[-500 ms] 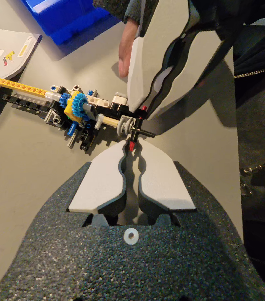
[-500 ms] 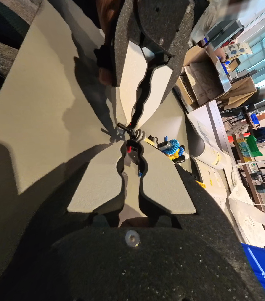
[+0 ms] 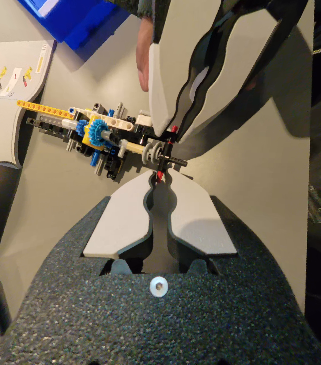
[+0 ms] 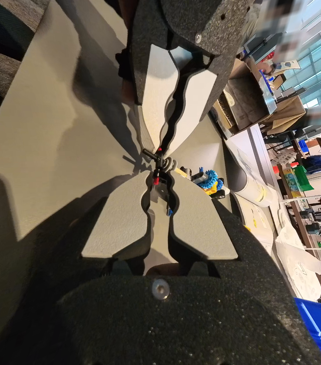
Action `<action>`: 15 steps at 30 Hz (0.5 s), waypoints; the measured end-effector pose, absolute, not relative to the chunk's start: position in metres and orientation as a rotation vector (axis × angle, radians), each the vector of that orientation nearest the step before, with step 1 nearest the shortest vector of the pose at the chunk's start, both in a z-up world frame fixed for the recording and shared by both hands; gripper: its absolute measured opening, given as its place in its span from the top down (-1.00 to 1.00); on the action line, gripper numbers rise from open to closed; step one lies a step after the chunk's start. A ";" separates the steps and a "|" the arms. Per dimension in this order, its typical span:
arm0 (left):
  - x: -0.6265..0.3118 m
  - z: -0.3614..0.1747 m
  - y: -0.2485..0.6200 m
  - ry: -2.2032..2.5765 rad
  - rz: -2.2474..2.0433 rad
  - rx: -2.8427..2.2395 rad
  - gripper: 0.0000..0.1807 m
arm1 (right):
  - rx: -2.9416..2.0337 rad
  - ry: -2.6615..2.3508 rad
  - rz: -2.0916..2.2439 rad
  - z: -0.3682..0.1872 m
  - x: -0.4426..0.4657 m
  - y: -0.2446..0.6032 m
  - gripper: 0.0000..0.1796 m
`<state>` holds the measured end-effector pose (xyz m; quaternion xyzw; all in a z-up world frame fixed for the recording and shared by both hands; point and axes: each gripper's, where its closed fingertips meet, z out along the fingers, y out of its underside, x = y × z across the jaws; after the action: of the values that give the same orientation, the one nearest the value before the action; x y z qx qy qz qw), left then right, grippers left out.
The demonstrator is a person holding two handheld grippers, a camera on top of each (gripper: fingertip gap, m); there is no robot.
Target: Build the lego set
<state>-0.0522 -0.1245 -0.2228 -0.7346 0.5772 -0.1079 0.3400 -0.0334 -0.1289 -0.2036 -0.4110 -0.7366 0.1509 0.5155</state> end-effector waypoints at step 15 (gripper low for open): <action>-0.051 -0.222 -0.126 1.496 -0.294 -1.861 0.91 | -0.990 -1.759 0.375 -0.205 -0.035 -0.130 0.84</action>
<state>-0.0515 -0.1257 -0.2216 -0.7219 0.5801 -0.1140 0.3596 -0.0346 -0.1302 -0.2050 -0.4124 -0.7329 0.1564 0.5181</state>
